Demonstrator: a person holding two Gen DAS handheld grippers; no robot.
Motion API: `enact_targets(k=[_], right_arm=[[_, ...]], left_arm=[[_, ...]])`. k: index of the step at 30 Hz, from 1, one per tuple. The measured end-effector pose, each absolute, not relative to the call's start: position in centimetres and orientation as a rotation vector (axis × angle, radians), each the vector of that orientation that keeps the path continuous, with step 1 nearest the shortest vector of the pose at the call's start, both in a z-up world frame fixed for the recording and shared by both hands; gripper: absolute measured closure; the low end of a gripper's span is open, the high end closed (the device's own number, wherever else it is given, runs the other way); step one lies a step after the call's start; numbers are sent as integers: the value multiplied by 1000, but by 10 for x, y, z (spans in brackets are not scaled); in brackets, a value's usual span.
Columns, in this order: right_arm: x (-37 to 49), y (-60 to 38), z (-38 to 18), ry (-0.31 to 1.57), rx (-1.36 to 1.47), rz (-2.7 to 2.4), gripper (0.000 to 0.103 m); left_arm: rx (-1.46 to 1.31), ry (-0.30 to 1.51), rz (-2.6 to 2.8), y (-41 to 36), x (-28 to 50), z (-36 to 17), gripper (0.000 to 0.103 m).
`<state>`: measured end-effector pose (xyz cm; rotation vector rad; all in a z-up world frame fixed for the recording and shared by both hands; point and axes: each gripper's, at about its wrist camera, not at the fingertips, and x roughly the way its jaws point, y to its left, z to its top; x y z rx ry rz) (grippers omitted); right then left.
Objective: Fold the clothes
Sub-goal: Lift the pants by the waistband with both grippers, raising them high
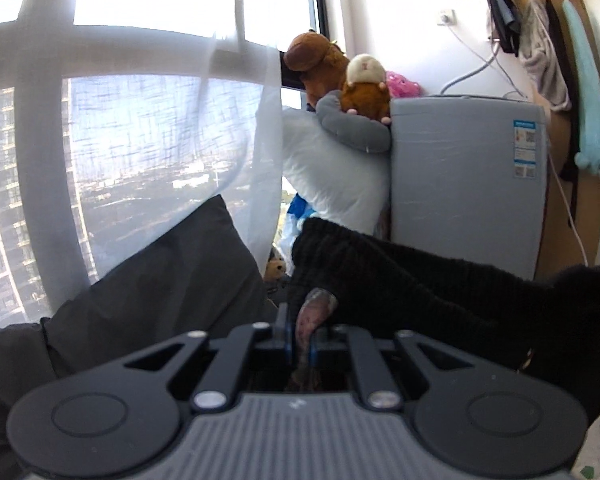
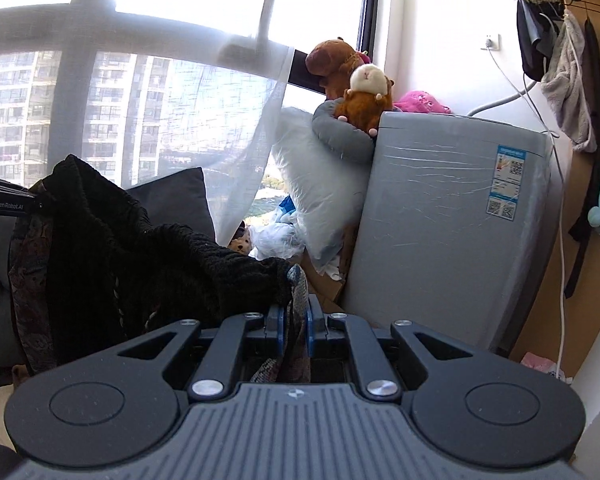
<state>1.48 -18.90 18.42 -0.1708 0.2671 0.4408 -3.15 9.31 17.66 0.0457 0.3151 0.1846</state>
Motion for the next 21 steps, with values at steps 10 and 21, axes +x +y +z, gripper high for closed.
enact_targets(k=[10, 21], right_arm=[[-59, -228, 211, 209, -141, 436, 92], [-139, -260, 241, 150, -146, 435, 92]], left_arm=[[59, 258, 50, 65, -95, 204, 95], [27, 216, -89, 48, -142, 224, 95]])
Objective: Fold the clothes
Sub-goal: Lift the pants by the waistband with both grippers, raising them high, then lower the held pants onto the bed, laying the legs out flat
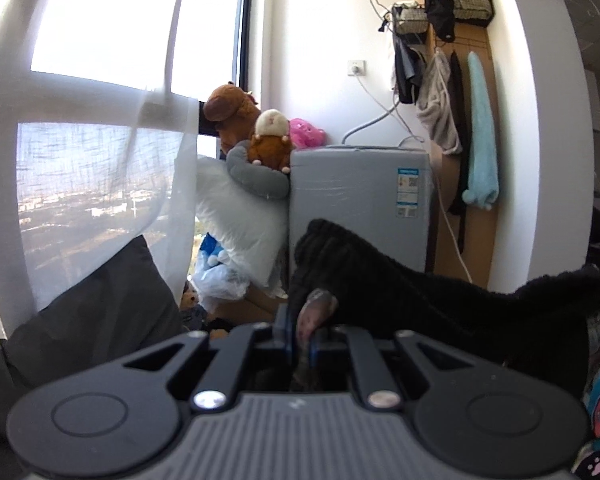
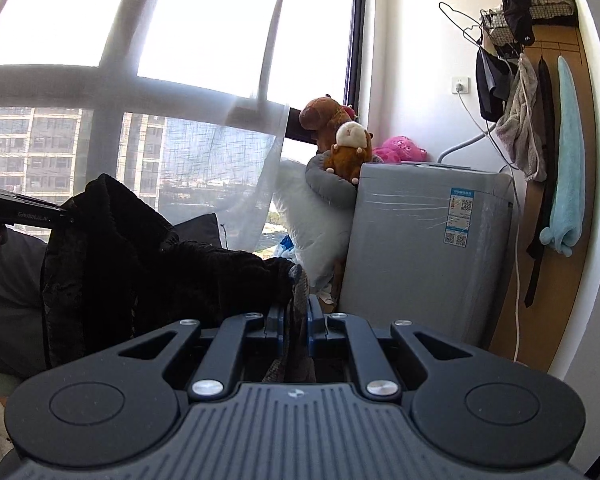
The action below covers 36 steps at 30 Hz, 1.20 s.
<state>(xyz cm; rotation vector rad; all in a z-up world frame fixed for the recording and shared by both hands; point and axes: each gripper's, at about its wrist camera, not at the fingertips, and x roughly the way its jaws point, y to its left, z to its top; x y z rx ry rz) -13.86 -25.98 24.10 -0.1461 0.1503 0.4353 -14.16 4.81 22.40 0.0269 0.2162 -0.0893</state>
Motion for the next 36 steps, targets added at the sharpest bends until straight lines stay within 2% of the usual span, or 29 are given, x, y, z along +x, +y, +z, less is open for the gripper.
enact_targets(k=[7, 12, 19, 36], right_arm=[[-141, -272, 219, 252, -98, 403, 92], [-123, -260, 177, 362, -73, 383, 92], [-96, -253, 123, 480, -33, 347, 92], [62, -243, 27, 665, -45, 313, 92]], left_arm=[[12, 286, -108, 41, -141, 198, 95], [-53, 412, -75, 42, -114, 142, 95], [-81, 499, -12, 48, -80, 82, 95], [-62, 654, -18, 46, 88, -3, 95]])
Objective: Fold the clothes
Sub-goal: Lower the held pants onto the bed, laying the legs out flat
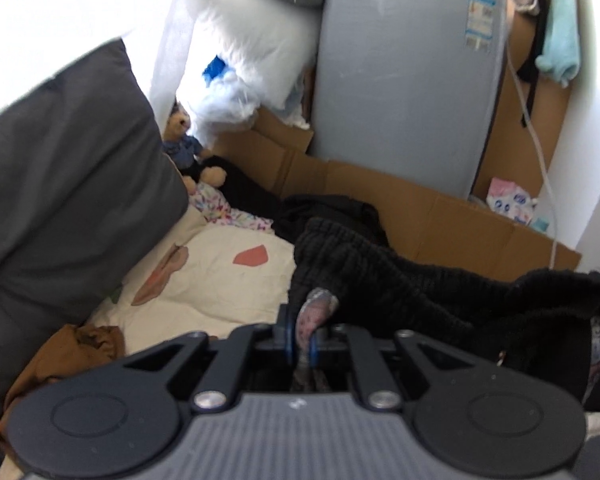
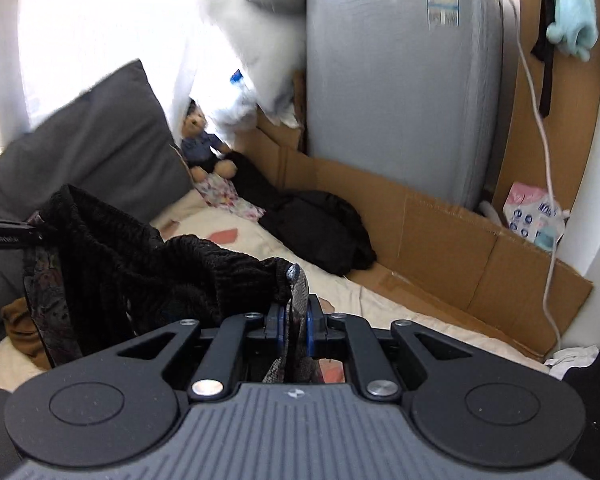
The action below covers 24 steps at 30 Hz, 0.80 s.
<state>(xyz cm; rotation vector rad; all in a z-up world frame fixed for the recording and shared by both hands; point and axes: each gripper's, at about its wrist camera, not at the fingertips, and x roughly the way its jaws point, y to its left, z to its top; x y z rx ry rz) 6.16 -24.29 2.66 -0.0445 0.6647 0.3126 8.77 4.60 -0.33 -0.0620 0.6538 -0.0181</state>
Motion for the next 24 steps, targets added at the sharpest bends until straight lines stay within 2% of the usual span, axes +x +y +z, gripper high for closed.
enact_targets(k=[7, 24], right_arm=[[131, -246, -24, 733, 8, 287, 92], [269, -244, -141, 852, 20, 202, 92]], left_arm=[[-83, 743, -21, 67, 170, -55, 95], [-94, 884, -2, 77, 305, -146, 95]])
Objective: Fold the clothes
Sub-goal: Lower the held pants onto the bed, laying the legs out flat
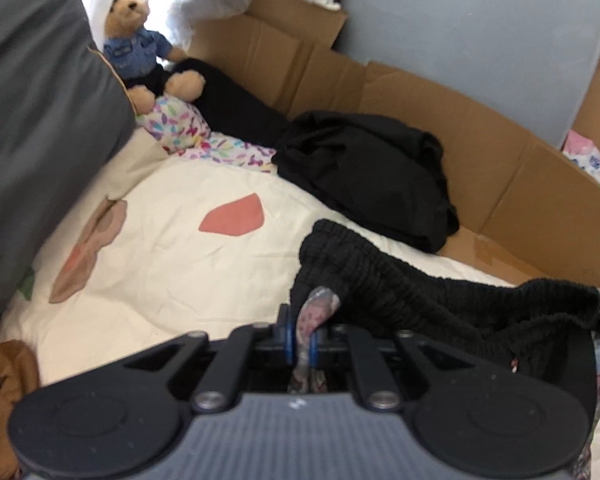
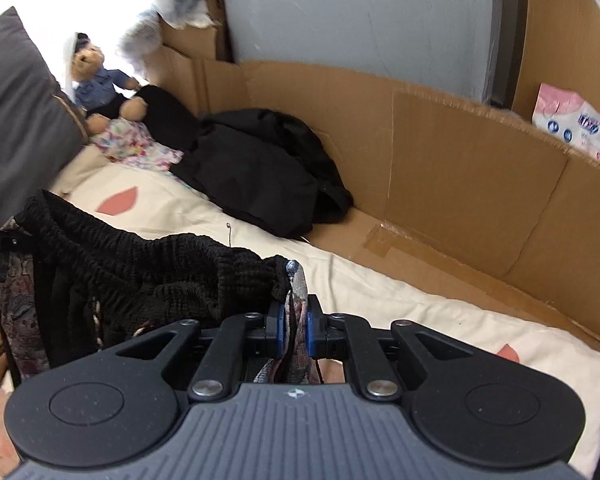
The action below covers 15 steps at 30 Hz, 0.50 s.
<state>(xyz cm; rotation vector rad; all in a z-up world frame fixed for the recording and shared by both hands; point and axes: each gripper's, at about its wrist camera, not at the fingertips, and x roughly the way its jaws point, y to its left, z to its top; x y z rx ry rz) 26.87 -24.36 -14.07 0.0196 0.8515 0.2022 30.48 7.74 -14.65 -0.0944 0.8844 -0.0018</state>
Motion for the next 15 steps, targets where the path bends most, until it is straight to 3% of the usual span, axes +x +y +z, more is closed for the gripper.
enact_targets(k=[15], right_arm=[[370, -235, -227, 990, -29, 165, 92]], left_arm=[[-5, 976, 11, 78, 398, -210, 95]])
